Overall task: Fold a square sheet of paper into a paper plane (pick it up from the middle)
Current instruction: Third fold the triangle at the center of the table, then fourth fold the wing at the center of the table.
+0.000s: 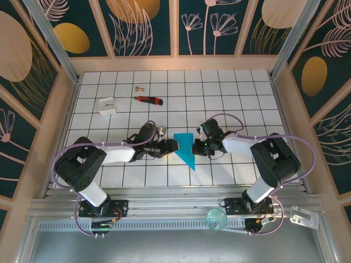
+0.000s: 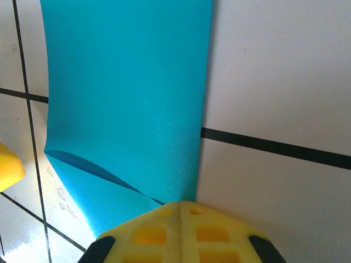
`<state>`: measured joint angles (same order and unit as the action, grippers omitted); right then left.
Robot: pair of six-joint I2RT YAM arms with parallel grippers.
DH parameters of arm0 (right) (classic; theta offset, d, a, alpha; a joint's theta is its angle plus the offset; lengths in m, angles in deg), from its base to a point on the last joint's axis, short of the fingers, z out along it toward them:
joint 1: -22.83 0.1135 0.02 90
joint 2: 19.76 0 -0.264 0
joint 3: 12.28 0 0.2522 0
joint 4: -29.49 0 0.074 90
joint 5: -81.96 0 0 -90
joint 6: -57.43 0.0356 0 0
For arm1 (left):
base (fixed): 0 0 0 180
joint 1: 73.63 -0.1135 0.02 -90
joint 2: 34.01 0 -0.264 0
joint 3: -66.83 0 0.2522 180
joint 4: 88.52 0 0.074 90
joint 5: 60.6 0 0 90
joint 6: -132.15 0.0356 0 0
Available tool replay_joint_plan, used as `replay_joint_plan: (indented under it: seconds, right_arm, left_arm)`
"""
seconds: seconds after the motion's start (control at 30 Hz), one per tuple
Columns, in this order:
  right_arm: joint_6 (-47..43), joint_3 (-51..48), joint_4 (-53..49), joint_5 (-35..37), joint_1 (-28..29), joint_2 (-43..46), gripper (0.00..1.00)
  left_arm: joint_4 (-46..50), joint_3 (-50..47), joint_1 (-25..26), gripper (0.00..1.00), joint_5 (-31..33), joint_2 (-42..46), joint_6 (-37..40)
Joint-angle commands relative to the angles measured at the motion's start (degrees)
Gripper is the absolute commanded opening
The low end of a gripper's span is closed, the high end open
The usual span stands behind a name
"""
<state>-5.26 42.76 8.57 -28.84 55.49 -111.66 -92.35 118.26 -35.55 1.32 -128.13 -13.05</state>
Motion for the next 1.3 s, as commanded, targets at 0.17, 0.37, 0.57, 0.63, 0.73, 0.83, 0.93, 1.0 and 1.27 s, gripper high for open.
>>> replay_joint_plan:
  seconds: [0.17,0.37,0.57,0.63,0.73,0.83,0.93,1.0,1.27]
  right_arm:
    - [-0.6,-2.1,0.6,2.3,-0.4,-0.6,0.00]
    - [-0.6,-2.3,0.6,2.4,-0.4,-0.6,0.00]
    - [-0.7,-2.6,0.6,2.4,-0.5,-0.5,0.00]
    - [-0.5,-2.7,0.8,2.4,-0.4,-0.5,0.00]
    - [-0.5,-2.9,0.8,2.3,-0.4,-0.5,0.00]
    - [-0.4,-3.0,0.9,2.3,-0.4,-0.5,0.00]
    - [-0.5,-3.0,0.8,2.3,-0.5,-0.5,0.00]
    - [-0.5,-2.9,0.8,2.3,-0.4,-0.6,0.00]
    - [-0.8,-2.8,0.7,2.5,-0.5,-0.9,0.00]
  left_arm:
    - [5.6,3.8,0.5,0.59,1.1,-2.4,0.6]
    - [7.7,5.5,0.5,0.56,1.6,-3.7,-0.5]
    - [5.2,5.8,0.6,0.54,-0.5,-6.1,-1.7]
    - [4.4,5.9,0.6,0.53,-1.2,-6.4,-2.1]
    - [3.9,6.2,0.6,0.53,-1.4,-6.4,-2.1]
    - [3.6,6.5,0.7,0.51,-1.6,-6.3,-2.1]
    - [3.2,6.7,0.7,0.49,-1.5,-6.2,-2.2]
    - [3.0,6.7,0.7,0.47,-1.5,-6.0,-2.2]
    - [0.5,5.8,0.6,0.41,-2.4,-6.4,-1.0]
